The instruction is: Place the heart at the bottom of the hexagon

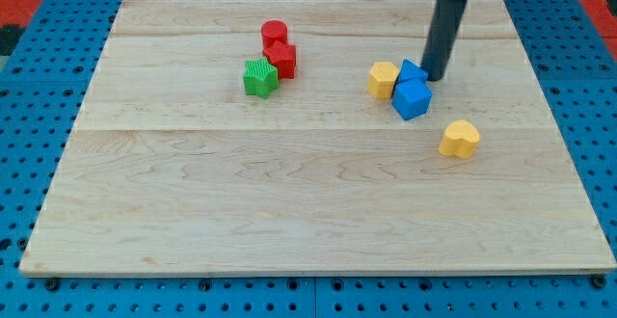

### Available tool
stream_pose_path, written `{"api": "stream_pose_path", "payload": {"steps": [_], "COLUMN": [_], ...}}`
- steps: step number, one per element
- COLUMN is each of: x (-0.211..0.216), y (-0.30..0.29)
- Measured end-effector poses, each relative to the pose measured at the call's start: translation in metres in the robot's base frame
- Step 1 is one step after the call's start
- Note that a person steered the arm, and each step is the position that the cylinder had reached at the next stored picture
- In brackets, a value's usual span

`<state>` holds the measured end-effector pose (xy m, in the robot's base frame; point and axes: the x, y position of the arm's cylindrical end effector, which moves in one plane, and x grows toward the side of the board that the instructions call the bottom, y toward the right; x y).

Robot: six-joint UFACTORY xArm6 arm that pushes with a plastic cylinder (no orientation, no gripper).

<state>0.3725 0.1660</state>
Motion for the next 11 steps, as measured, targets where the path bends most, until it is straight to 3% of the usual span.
{"api": "stream_pose_path", "payload": {"steps": [1, 2, 3, 4, 5, 6, 7, 8, 10, 11], "x": [0.014, 0.098, 0.125, 0.093, 0.089, 0.154, 0.121, 0.070, 0.111, 0.106], "y": [0.080, 0.126, 0.075, 0.020, -0.029, -0.023, -0.058, -0.057, -0.068, -0.125]}}
